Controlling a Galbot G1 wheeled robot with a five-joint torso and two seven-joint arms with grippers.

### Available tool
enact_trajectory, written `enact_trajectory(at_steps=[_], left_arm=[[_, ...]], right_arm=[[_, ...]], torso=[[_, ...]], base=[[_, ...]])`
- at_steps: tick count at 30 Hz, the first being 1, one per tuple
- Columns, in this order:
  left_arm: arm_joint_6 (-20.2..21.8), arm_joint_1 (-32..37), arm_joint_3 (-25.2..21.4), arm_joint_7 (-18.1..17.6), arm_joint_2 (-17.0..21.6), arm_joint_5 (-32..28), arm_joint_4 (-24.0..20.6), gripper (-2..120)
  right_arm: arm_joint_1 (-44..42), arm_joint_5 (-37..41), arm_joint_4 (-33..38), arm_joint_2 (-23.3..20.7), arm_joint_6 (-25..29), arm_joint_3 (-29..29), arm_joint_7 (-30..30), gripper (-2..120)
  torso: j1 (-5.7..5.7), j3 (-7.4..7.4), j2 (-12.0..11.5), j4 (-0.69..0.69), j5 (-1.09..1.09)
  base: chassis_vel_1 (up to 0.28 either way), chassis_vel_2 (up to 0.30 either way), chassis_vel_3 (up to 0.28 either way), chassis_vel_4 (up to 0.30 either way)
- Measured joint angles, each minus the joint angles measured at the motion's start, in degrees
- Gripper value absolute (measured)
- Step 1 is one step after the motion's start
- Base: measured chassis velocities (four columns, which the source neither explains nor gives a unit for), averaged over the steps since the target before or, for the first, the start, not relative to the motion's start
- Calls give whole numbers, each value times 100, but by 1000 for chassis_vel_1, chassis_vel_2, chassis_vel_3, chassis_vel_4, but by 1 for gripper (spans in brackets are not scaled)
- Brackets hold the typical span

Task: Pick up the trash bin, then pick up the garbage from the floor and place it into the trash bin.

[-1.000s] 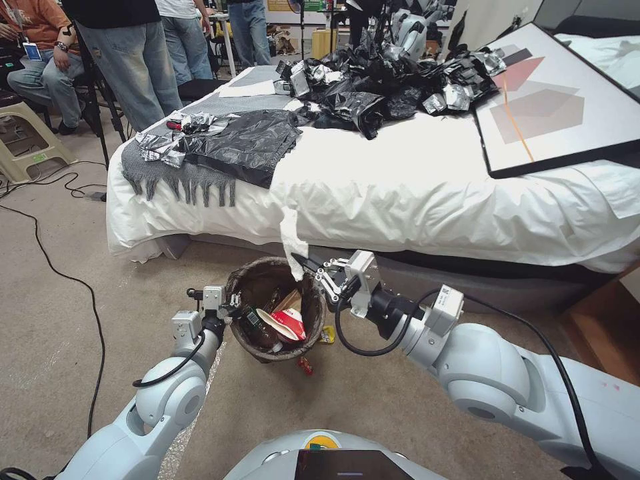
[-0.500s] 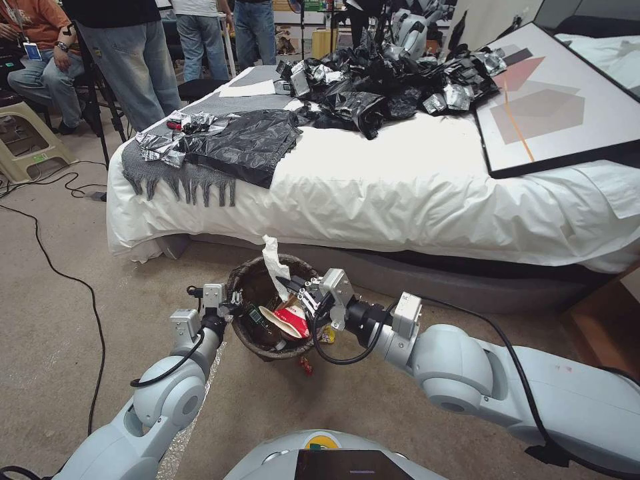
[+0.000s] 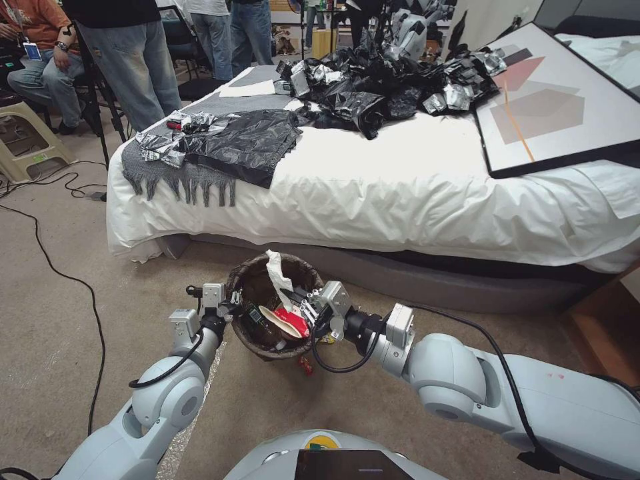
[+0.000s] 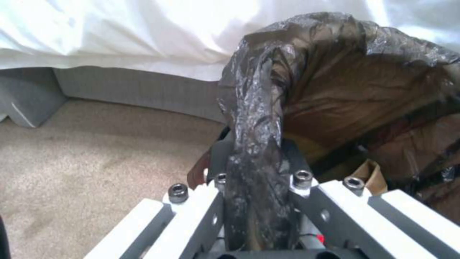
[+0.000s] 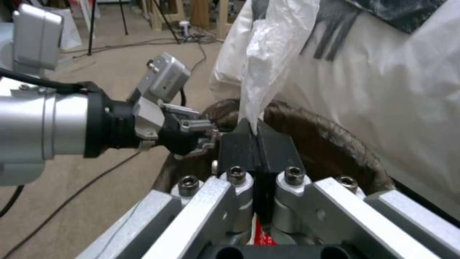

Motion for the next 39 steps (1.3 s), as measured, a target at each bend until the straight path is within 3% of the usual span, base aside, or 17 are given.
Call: enact_trajectory(at_steps=[22,26,34,36,39], left_arm=[[-1,-25,-1,-4,-45,-86,-1,6],[0,-24,-23,-9,-45,-125,18,6],[2,-15,-38,-18,-42,-180,47,6],[4,-13,-38,-22,-44,-199,75,6],[2,9,-62,-23,-41,-203,92,6]], right_arm=[[88,-8,-170,271,-74,-116,219,79],[6,58,-50,241,-48,84,252,95],[-484,69,201,-25,-26,741,268,100],[-1151,4,433,-237,-11,1445,238,100],[-1468,5,527,-273,-8,1838,285,100]], torso=[[0,0,0,0,0],[0,0,0,1,0],[0,0,0,0,0],[0,0,0,-1,0],[0,-1,0,-2,1]], base=[[0,0,0,0],[0,0,0,0],[0,0,0,0],[0,0,0,0],[0,0,0,0]])
